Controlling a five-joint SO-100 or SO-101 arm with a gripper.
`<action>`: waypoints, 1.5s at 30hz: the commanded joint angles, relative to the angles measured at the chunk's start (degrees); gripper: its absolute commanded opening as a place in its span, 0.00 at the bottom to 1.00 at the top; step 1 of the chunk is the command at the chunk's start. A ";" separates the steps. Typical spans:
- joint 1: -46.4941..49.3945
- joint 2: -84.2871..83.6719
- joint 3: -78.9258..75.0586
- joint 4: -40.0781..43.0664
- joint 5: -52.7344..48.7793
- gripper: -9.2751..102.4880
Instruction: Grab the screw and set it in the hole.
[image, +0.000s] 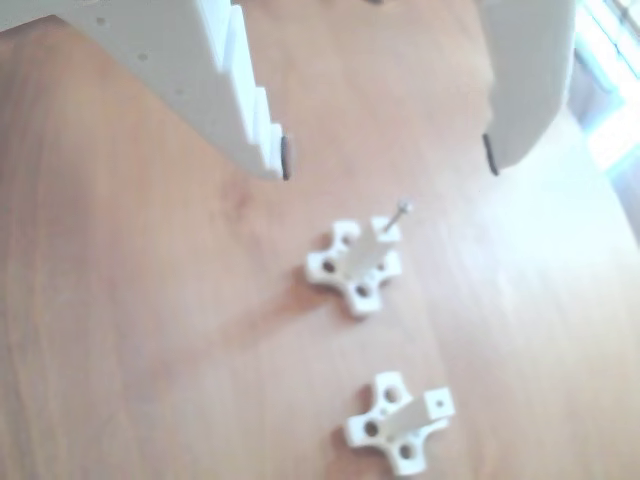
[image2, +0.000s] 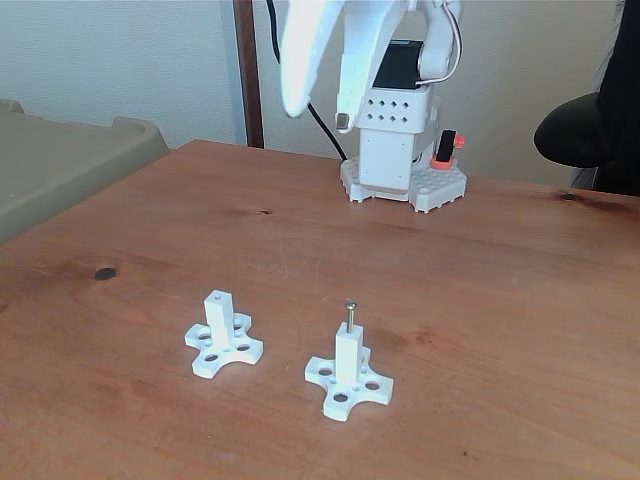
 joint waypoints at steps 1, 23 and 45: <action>0.62 7.47 4.04 -1.85 -0.62 0.12; 3.78 38.14 35.42 -7.56 -1.76 0.04; 5.36 46.67 41.84 -4.57 -5.19 0.04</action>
